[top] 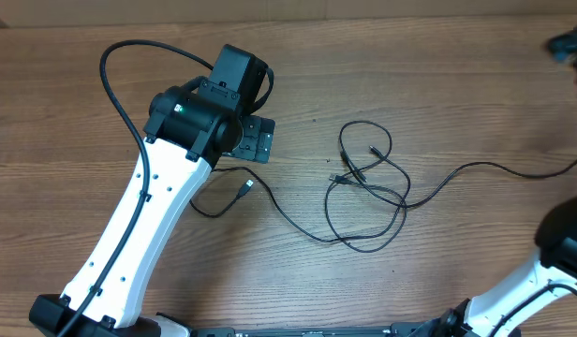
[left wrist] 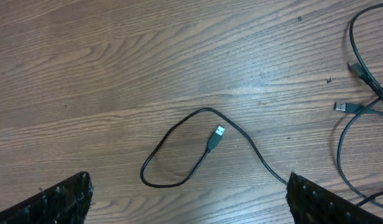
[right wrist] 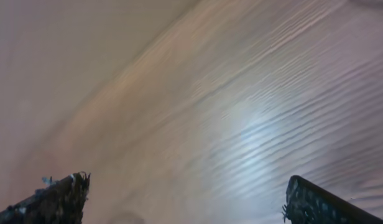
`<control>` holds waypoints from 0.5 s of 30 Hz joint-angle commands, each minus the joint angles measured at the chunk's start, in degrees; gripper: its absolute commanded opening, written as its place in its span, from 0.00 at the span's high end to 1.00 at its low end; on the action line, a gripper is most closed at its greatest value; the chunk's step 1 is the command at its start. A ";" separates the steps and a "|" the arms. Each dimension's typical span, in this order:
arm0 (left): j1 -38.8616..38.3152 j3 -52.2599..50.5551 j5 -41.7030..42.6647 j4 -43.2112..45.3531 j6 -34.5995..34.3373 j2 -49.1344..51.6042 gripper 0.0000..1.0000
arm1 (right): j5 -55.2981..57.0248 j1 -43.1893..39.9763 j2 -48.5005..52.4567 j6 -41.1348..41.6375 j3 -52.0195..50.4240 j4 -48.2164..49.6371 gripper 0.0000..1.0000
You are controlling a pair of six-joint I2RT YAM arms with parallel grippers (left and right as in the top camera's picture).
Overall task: Untangle cables
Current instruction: 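Bring the right gripper back down toward the upper right of the table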
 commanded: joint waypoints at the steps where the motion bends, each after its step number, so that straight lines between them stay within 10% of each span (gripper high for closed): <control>1: 0.24 0.55 0.22 0.11 0.46 0.24 0.00 | -0.02 6.54 0.26 -10.56 -0.13 -4.74 0.00; 7: 0.24 0.55 0.22 0.11 0.46 0.24 0.00 | 8.20 15.69 0.28 -7.30 -0.13 -16.90 0.00; 15: 0.24 0.55 0.22 0.11 0.46 0.24 0.00 | 26.67 22.01 0.26 17.35 -0.24 -24.39 0.00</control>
